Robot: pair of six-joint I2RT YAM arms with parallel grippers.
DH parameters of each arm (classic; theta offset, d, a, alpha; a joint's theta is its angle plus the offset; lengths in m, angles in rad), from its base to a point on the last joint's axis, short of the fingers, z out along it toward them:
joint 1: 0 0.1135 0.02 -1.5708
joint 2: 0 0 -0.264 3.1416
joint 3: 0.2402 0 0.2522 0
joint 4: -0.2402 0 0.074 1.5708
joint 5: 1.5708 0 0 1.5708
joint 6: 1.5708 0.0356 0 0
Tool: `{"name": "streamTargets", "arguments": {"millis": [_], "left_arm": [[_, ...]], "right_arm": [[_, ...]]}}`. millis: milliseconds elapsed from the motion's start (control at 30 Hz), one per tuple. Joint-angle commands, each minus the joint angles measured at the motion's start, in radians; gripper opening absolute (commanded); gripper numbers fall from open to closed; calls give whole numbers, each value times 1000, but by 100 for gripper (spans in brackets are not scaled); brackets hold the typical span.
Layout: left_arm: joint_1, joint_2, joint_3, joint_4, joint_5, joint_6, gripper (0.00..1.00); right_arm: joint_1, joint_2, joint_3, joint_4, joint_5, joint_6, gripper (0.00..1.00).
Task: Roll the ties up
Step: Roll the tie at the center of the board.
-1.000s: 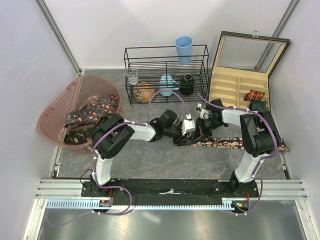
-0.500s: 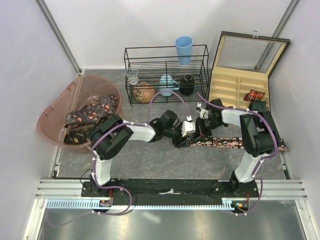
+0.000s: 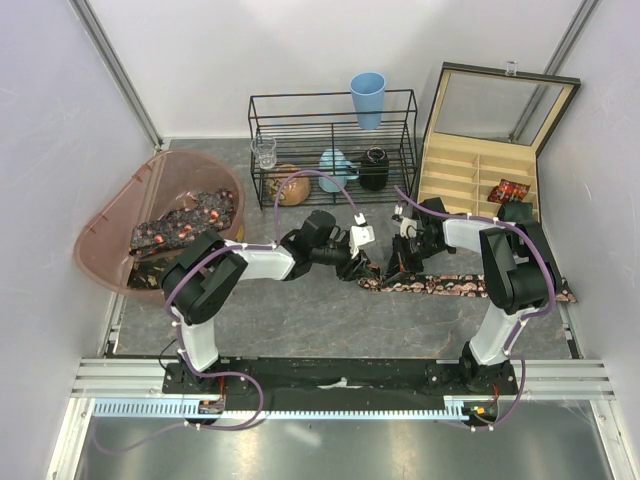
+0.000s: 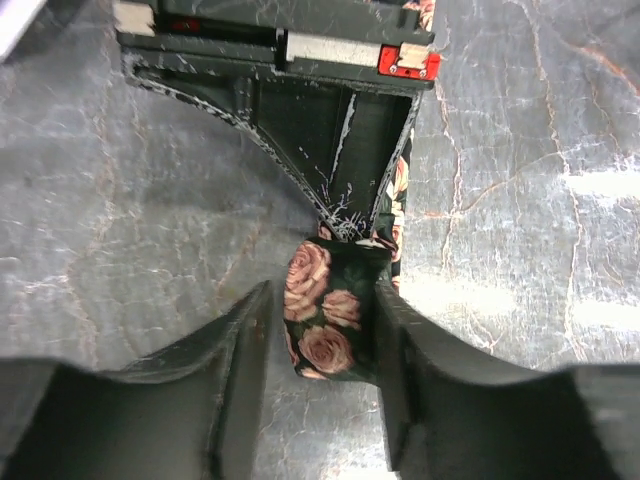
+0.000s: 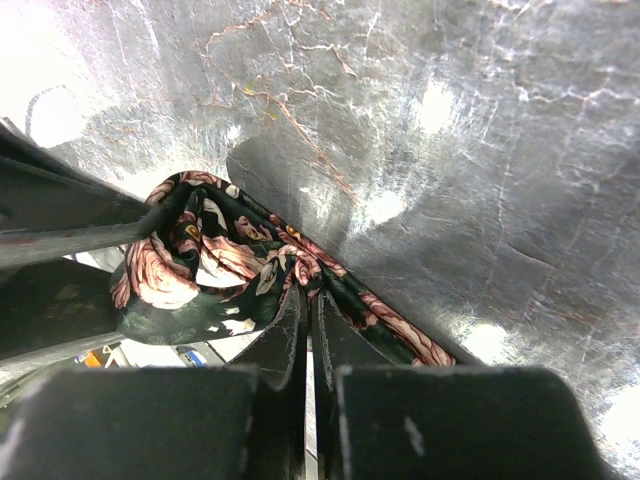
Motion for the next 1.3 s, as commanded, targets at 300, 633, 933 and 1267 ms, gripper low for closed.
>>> {"name": "streamTargets", "arguments": {"millis": [300,633,933,1267], "left_arm": [[-20,31,72,97,148,-108,39],[-42,93,111,63,84,-83,40],[49,-42,17,-50,122,2,77],[67,11,77,-198,237,72,84]], "right_arm": [[3,49,1,58,192,-62,0],[3,48,-2,57,194,-64,0],[1,46,-2,57,191,-73,0],[0,48,-3,58,191,-73,0]]}}
